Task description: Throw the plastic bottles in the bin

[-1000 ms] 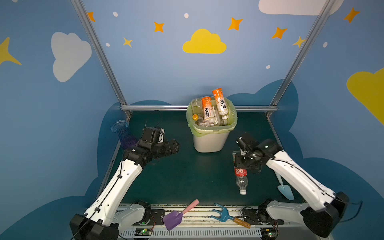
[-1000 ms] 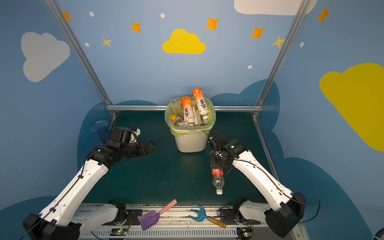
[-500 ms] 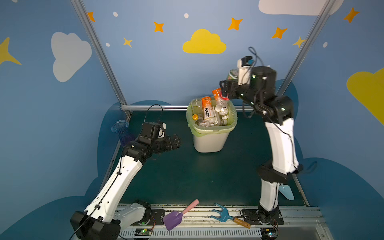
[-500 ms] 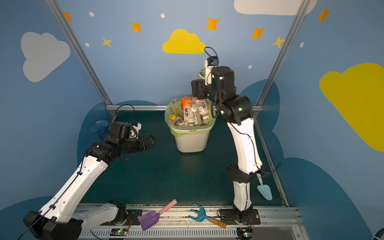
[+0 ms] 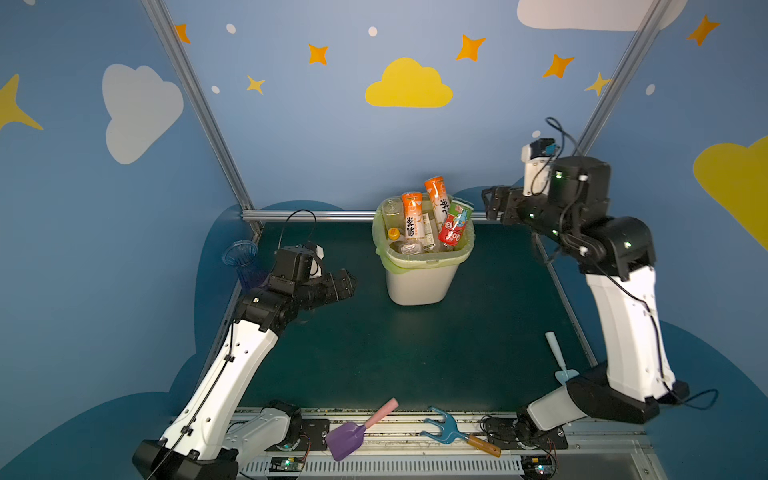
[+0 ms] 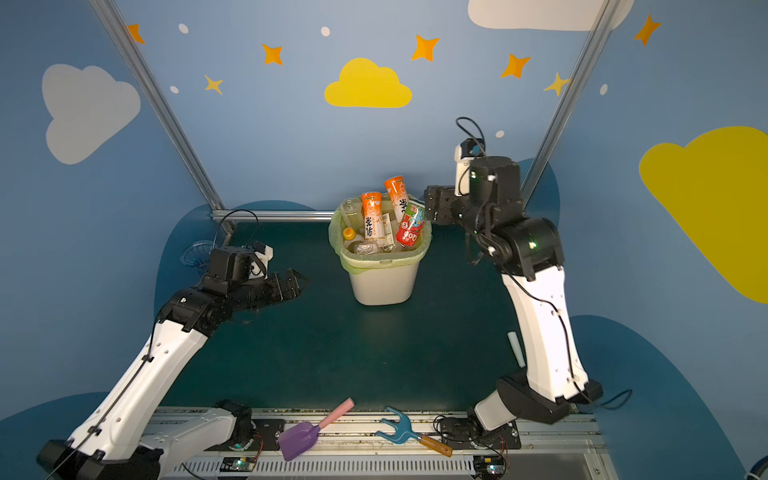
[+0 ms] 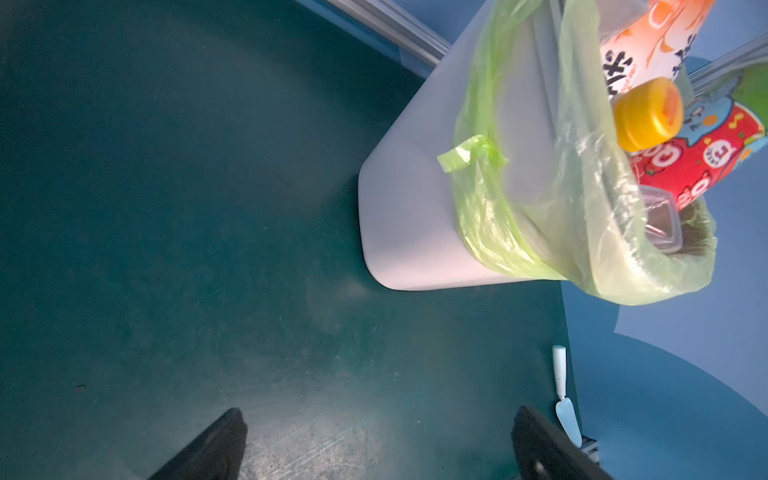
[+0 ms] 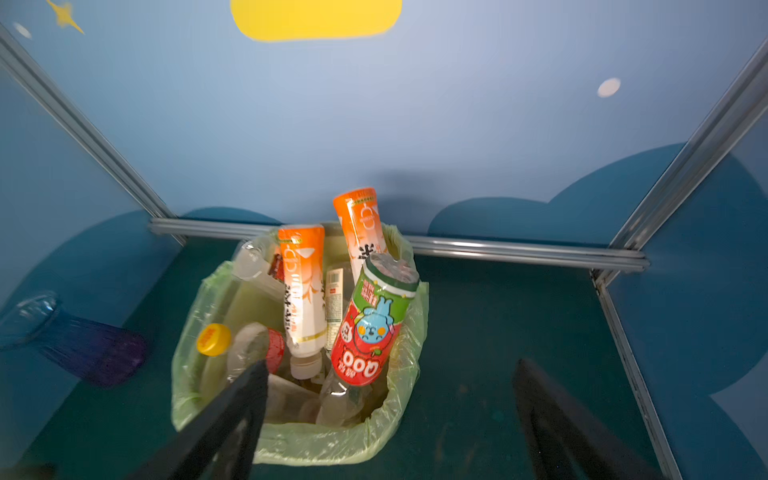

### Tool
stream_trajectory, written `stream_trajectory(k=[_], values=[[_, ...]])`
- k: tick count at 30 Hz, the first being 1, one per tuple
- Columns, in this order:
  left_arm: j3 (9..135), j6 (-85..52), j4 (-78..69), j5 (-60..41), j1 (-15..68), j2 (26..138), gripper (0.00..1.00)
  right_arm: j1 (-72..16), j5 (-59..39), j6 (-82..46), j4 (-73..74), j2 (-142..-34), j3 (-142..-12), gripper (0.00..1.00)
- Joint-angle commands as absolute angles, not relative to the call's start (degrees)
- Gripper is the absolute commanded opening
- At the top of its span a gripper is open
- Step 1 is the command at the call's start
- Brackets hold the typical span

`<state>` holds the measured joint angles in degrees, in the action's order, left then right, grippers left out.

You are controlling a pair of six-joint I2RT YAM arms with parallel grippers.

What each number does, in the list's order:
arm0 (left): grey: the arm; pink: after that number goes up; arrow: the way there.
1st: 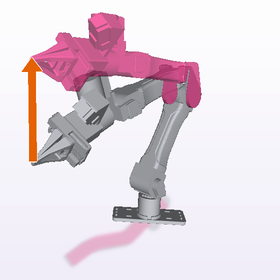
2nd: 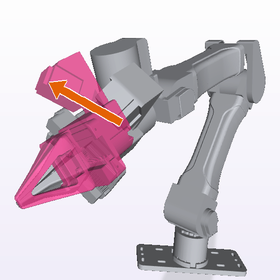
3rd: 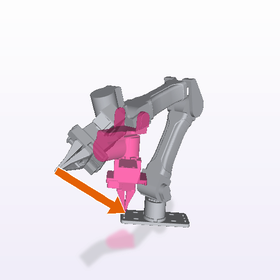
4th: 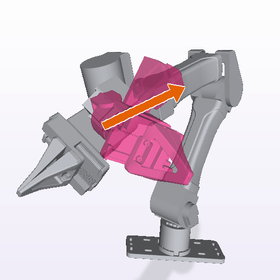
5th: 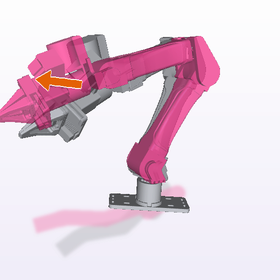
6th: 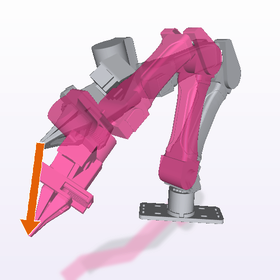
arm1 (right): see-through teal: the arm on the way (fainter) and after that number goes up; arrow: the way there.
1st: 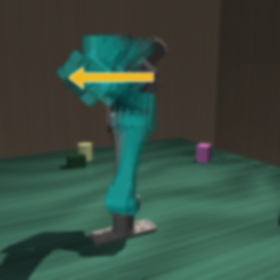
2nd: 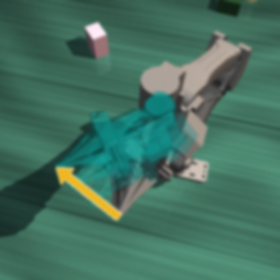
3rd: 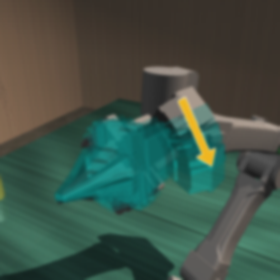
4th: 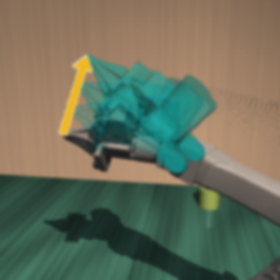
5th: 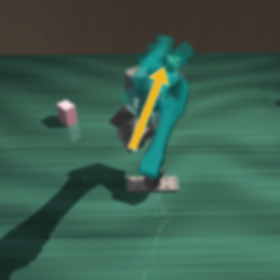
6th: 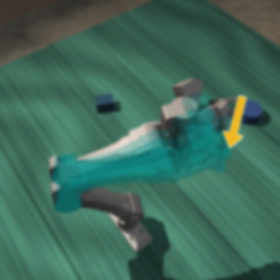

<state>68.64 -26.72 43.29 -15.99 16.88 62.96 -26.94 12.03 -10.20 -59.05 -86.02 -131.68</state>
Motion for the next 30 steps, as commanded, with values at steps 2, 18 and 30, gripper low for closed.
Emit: stream_trajectory(k=[2, 18, 30], values=[[68.02, -26.98, 40.82, -16.55, 16.70, 64.52, 1.00, -25.86, 11.82, -10.76, -59.60, -84.66, -124.64, 0.92], [62.23, -21.47, 32.51, -12.51, 13.89, 60.50, 1.00, -12.25, 0.62, -17.69, -52.08, -64.17, -89.65, 0.92], [47.51, -22.46, 9.92, 3.28, 9.06, 49.27, 1.00, -8.72, -0.35, -16.68, -54.67, -58.95, -83.51, 0.95]])
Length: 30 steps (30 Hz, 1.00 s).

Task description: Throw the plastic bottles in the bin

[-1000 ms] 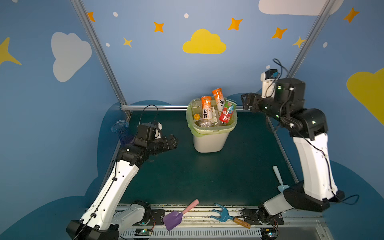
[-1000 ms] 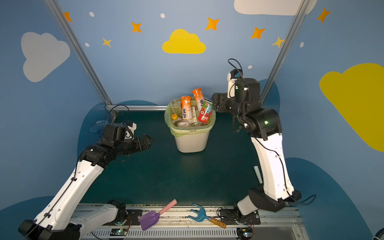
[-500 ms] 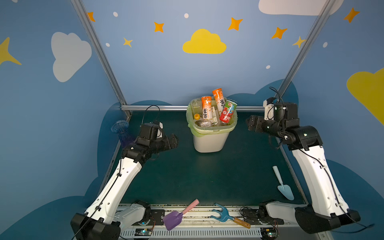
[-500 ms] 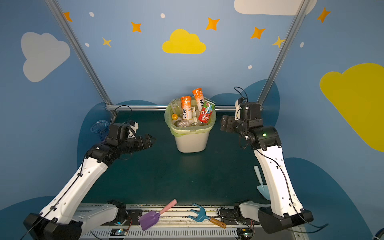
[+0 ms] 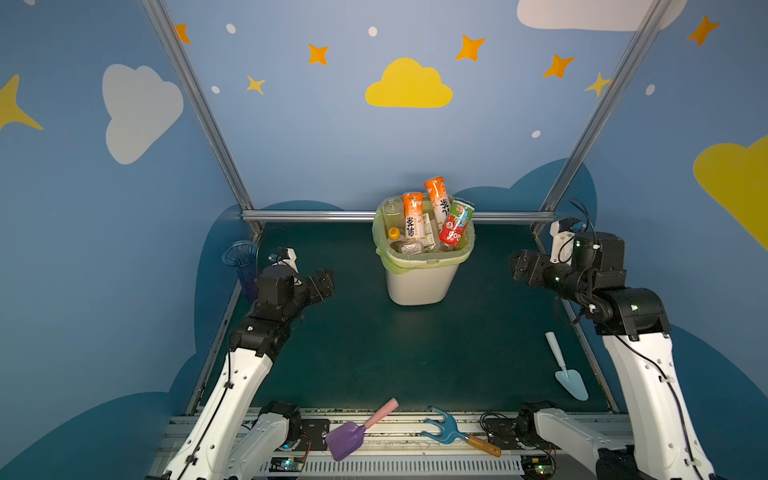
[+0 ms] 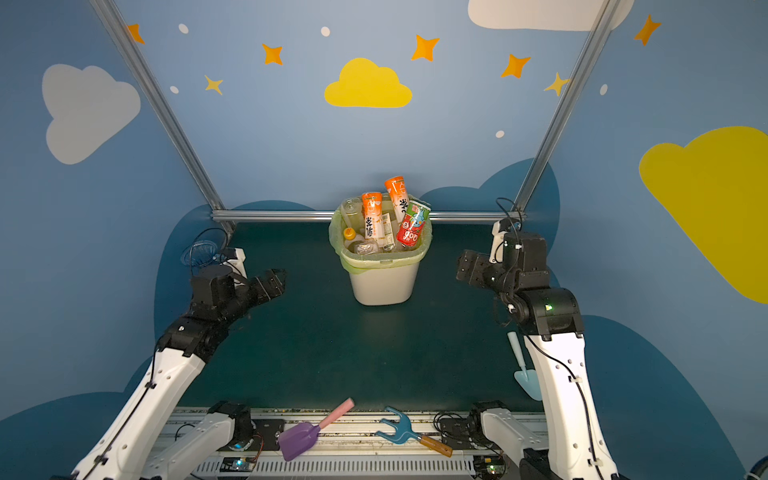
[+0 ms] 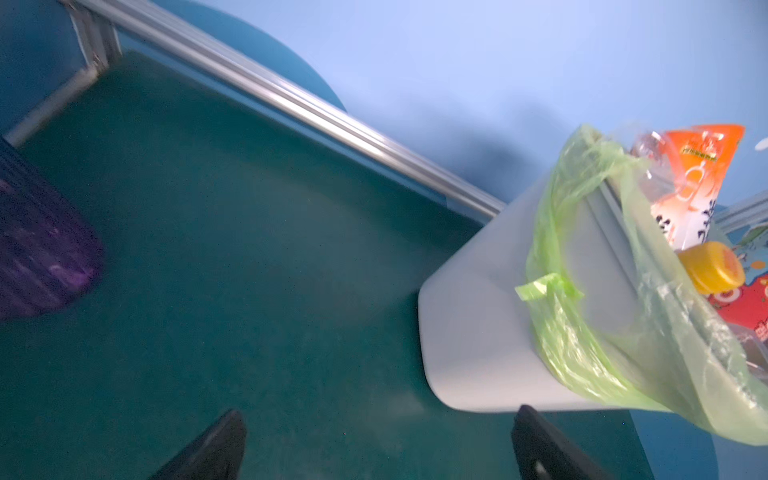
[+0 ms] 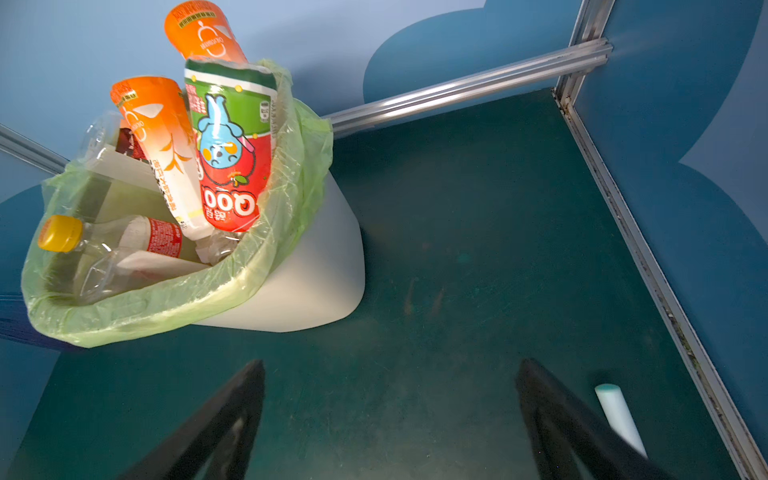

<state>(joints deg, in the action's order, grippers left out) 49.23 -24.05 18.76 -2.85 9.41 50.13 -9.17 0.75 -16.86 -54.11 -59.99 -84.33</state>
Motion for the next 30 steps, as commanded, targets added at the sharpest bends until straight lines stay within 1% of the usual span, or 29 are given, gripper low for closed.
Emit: stream_trajectory(k=[1, 4, 9, 13, 17, 19, 20, 23, 27, 28, 30], values=[[46.93, -21.82, 9.11, 5.26, 8.83, 49.30, 1.00, -8.59, -0.55, -16.66, -54.58, -58.61, -83.07, 0.95], [45.31, -19.24, 7.35, 10.32, 7.89, 50.55, 1.00, -8.52, -0.74, -16.18, -53.60, -57.19, -81.30, 0.95], [41.04, -20.37, 3.05, 15.75, 4.24, 54.92, 1.00, -8.44, -0.70, -15.67, -50.32, -54.40, -76.51, 0.95], [34.34, -17.49, -5.72, 16.11, 1.28, 59.89, 1.00, -8.36, -1.29, -15.02, -48.41, -53.48, -73.99, 0.95], [33.71, -11.21, -4.48, 17.14, 0.53, 65.18, 1.00, -8.35, -2.04, -14.46, -48.42, -54.33, -73.53, 0.95], [30.79, -8.38, -9.90, 18.01, 0.32, 66.87, 1.00, -8.28, -1.57, -14.20, -48.33, -54.58, -72.93, 0.95], [28.32, -7.34, -15.00, 18.06, 0.12, 67.76, 1.00, -8.26, -1.09, -14.10, -48.17, -54.66, -72.25, 0.95], [22.99, -6.85, -28.91, 15.23, -0.59, 71.08, 1.00, -8.12, -0.62, -13.82, -47.64, -55.01, -70.66, 0.95], [22.22, -7.03, -37.52, 13.36, -1.02, 76.94, 1.00, -7.83, -0.18, -13.26, -46.57, -55.90, -68.81, 0.95], [22.64, -7.16, -37.66, 12.98, -1.25, 78.65, 1.00, -7.67, -0.09, -13.10, -46.29, -56.08, -68.44, 0.95], [22.55, -7.11, -42.43, 10.28, -1.75, 84.03, 1.00, -7.31, 0.21, -13.00, -45.09, -56.67, -67.34, 0.95]])
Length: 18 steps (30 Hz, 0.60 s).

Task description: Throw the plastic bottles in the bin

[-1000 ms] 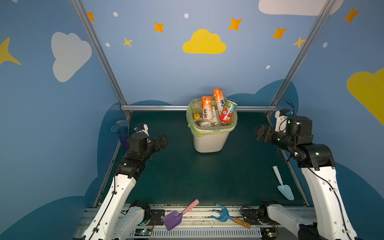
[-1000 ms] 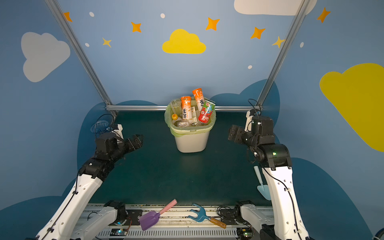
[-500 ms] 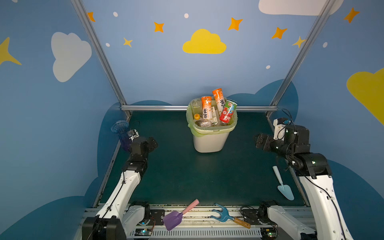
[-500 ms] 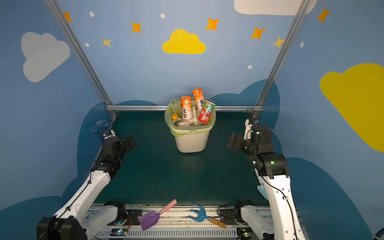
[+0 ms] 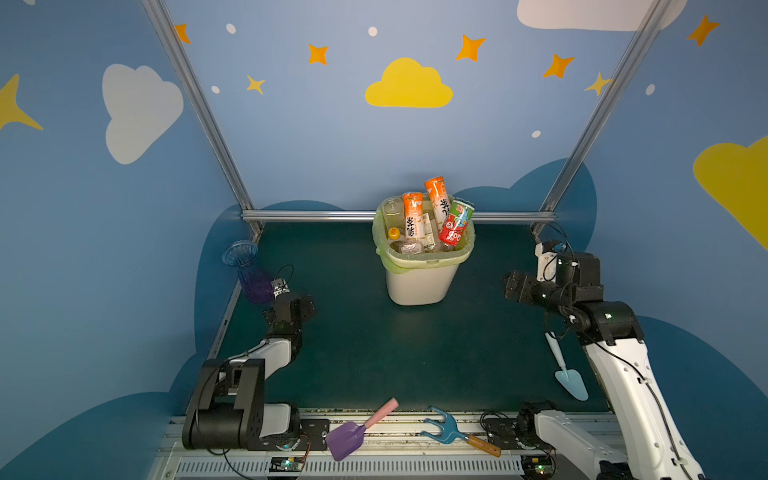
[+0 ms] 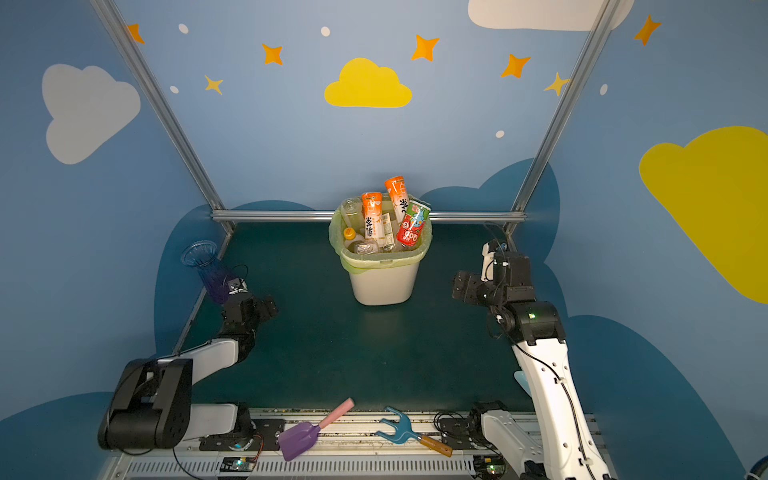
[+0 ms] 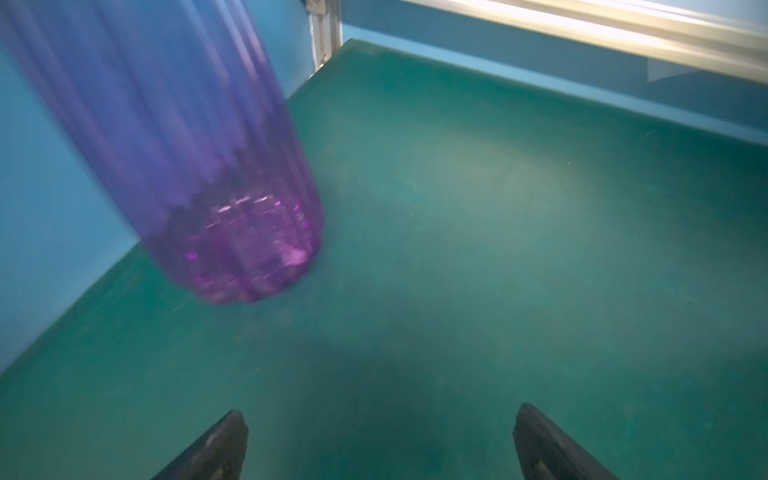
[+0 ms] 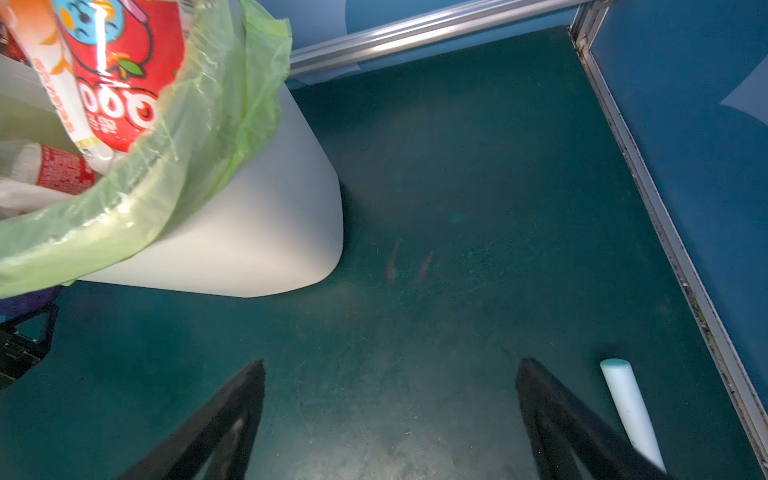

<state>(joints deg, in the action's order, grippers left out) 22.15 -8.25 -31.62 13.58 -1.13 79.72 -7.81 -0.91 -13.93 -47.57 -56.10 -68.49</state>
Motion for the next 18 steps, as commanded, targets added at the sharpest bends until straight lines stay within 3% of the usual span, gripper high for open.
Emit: stream_trajectory(k=[1, 5, 14, 18], values=[[23.04, -6.07, -43.85, 7.64, -1.84, 86.65, 1.00, -7.14, 0.61, -12.93, -44.35, -56.85, -66.63, 0.95], [25.08, -3.30, -39.65, 5.18, -1.22, 86.60, 1.00, -6.05, 2.77, -12.65, -35.90, -56.98, -59.51, 0.96], [24.83, -3.18, -40.36, 4.92, -1.23, 86.61, 1.00, -3.98, 5.62, -6.72, 6.74, -57.62, -32.11, 0.97], [24.87, -3.14, -40.15, 4.97, -1.20, 86.53, 1.00, -3.09, 4.79, -6.48, 14.40, -61.60, -28.32, 0.97]])
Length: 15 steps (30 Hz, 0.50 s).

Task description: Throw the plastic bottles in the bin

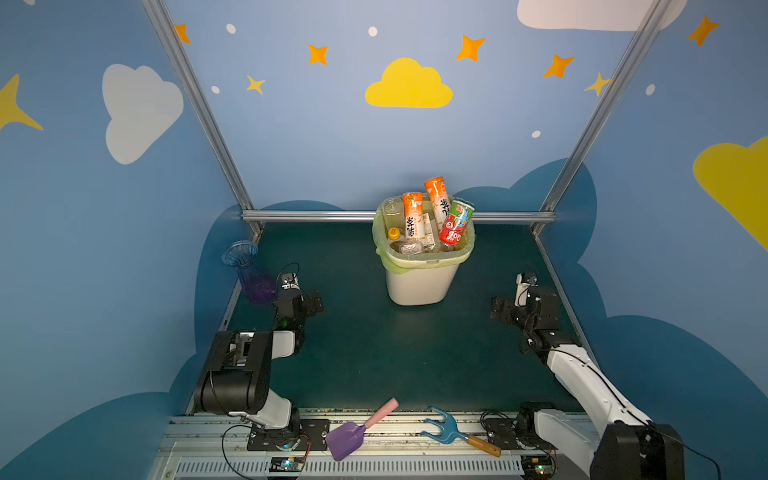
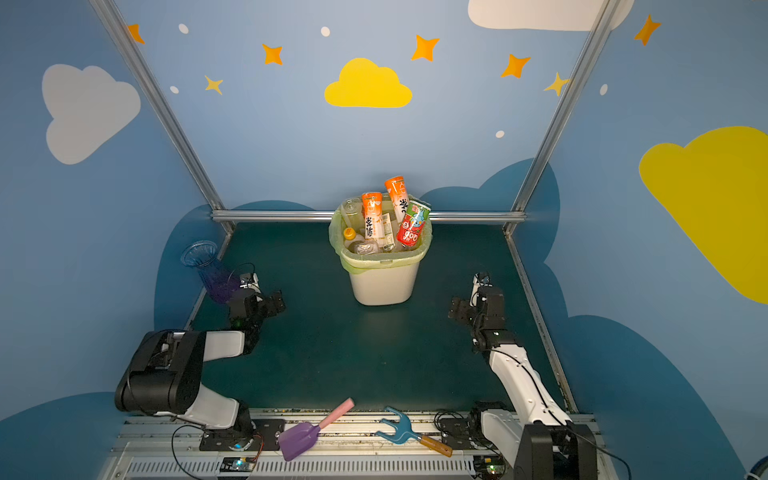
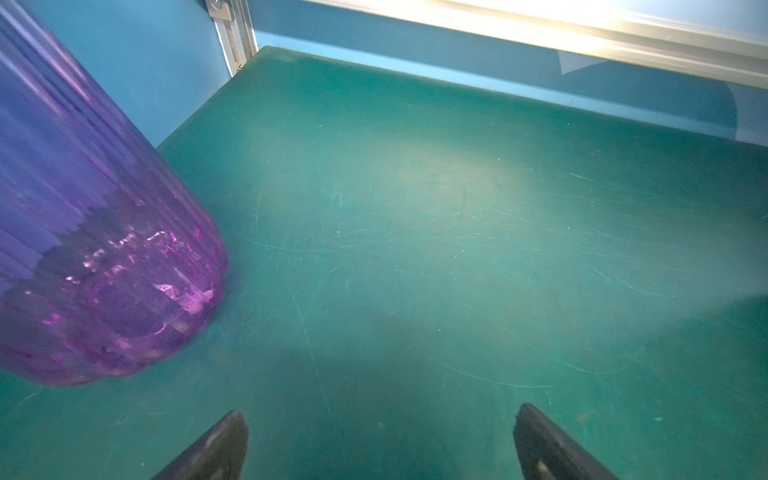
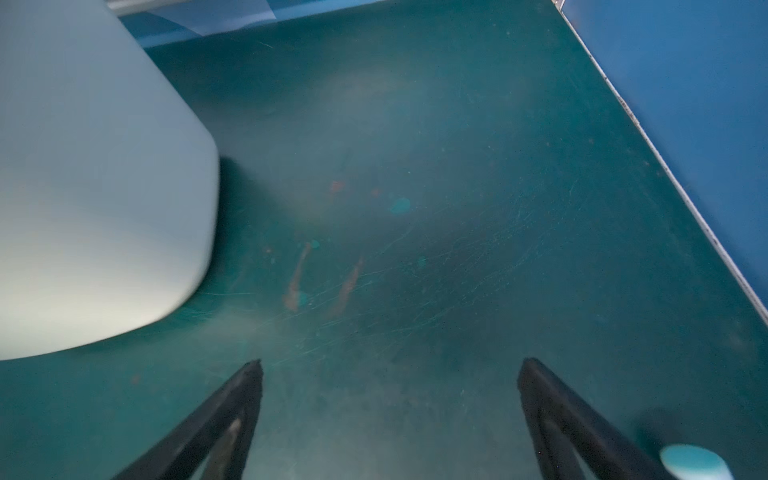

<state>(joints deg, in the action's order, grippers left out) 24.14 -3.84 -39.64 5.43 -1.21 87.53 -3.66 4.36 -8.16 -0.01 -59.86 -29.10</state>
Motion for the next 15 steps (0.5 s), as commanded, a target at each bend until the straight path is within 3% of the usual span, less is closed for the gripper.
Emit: stream_trajectory(k=[1, 15], values=[[24.80, -3.17, -40.33, 4.97, -1.18, 86.58, 1.00, -2.99, 4.60, -6.06, 16.36, -62.76, -27.60, 0.97], [24.80, -3.10, -40.25, 5.01, -1.17, 86.57, 1.00, -2.59, 3.43, -0.41, 48.91, -78.64, -17.69, 0.97]])
